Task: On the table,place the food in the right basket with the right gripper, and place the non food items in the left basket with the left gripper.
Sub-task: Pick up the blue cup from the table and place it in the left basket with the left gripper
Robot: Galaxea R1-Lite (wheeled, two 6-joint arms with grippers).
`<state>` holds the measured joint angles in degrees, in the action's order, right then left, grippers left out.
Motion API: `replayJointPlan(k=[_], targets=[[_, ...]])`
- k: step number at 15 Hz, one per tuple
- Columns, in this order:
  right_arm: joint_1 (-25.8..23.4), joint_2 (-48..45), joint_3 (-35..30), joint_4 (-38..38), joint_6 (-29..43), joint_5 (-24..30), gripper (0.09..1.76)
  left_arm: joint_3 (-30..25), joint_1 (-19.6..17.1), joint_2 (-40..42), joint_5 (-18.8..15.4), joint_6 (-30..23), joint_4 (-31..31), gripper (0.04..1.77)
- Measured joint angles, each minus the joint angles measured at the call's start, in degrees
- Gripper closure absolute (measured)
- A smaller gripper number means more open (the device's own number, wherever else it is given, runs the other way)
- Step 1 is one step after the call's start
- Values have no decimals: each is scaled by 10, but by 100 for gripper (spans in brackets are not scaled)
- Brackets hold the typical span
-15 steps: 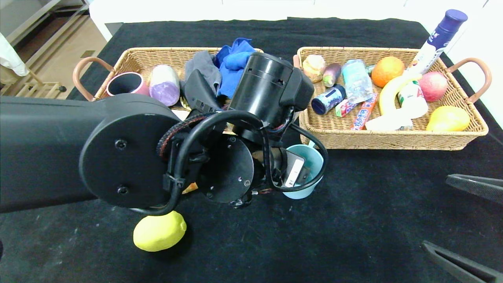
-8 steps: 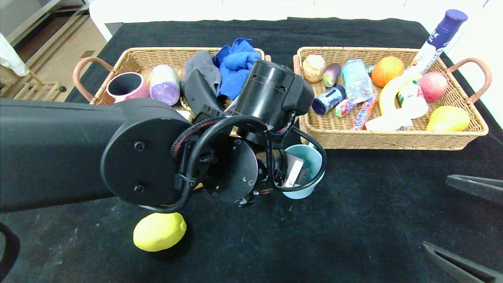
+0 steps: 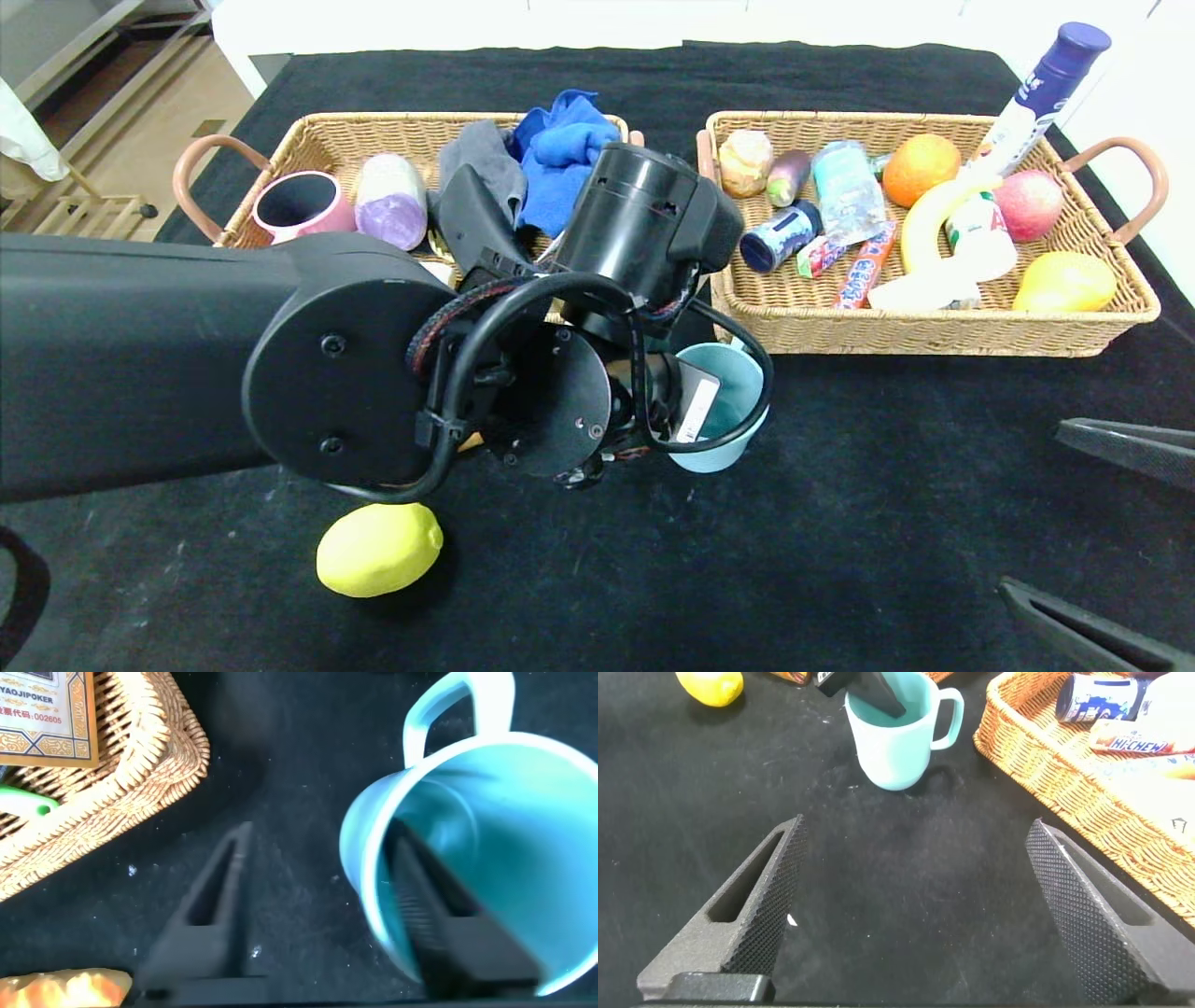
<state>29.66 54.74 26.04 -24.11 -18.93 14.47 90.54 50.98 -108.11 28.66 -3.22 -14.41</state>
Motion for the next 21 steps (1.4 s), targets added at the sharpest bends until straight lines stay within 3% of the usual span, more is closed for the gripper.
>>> replayJointPlan(k=[2,3,21], targets=[[0,0,0,0,0,0,14,-4,0,0,0,0,-1,111],[0,0,0,0,0,0,14,-4,0,1,-4,-1,2,163],[4,0,-3,3,-2,1,14,-20,12,32,-3,0,-9,163]])
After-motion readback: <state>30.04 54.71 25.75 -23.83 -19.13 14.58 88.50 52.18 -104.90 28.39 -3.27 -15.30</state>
